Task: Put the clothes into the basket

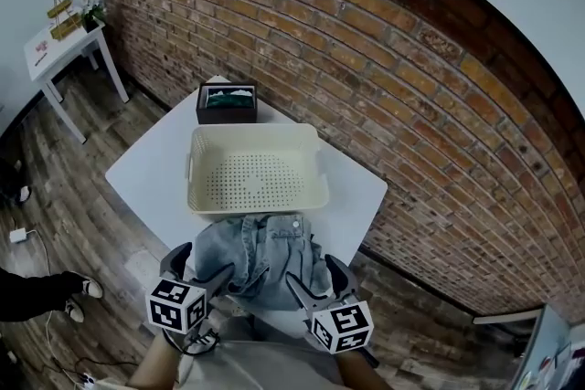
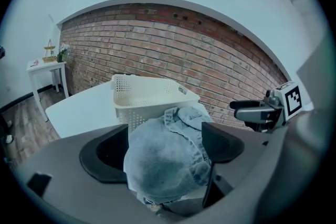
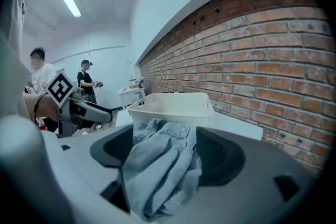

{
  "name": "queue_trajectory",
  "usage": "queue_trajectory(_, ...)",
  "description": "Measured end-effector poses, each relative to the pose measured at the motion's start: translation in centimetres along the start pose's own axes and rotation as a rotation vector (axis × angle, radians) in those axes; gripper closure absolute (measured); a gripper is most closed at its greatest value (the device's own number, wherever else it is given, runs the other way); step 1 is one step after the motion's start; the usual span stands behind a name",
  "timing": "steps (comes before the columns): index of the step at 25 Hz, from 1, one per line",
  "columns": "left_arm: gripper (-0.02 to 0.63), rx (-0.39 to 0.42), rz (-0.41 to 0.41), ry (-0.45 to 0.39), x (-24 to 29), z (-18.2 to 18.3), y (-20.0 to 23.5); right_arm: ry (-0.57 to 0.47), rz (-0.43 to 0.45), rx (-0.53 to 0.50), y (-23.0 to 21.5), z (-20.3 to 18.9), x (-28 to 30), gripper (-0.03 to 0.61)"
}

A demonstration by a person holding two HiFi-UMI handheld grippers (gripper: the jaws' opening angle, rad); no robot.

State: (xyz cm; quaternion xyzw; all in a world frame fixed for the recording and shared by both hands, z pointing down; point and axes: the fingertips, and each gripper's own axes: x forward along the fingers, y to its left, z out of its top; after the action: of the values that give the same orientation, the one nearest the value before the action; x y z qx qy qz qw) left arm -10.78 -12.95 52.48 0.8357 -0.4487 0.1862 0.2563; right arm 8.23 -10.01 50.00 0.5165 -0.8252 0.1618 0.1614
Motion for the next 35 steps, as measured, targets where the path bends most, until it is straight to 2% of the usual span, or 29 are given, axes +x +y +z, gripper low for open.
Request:
queue_trajectory(3,0.155,-0.018,-0.014,0.062,1.2,-1.2,0.8,0.052,0.024,0.018,-1.2,-1.4,1.0,0.168)
queue_trajectory(8,0.135,-0.002,-0.017,0.169,3.2,-3.8,1.9,0.186,0.048,0.079,-2.5,-4.9,2.9,0.089)
queue_trajectory(14,0.095,-0.093,-0.061,0.271,5.2,-6.1,2.9,0.367,0.04,0.158,-4.1,-9.3,4.6,0.035)
queue_trajectory(18,0.064,-0.13,-0.125,0.37,6.9,-8.6,2.7,0.47,0.11,0.295,-4.1,-12.3,5.7,0.001)
queue_trajectory(21,0.058,-0.116,-0.168,0.441,8.1,-10.0,1.8,0.541,0.192,0.348,-3.3,-14.0,6.7,0.0)
queue_trajectory(25,0.058,-0.129,-0.211,0.489,9.1,-10.7,1.0,0.599,0.294,0.436,-1.8,-15.3,7.5,0.0)
queue_trajectory(32,0.063,-0.148,-0.296,0.532,10.0,-11.4,0.2,0.617,0.33,0.421,-0.8,-15.4,8.2,0.005)
queue_trajectory(35,0.106,-0.146,-0.31,0.525,10.2,-11.1,-1.0,0.625,0.342,0.414,-0.4,-15.3,8.4,0.005)
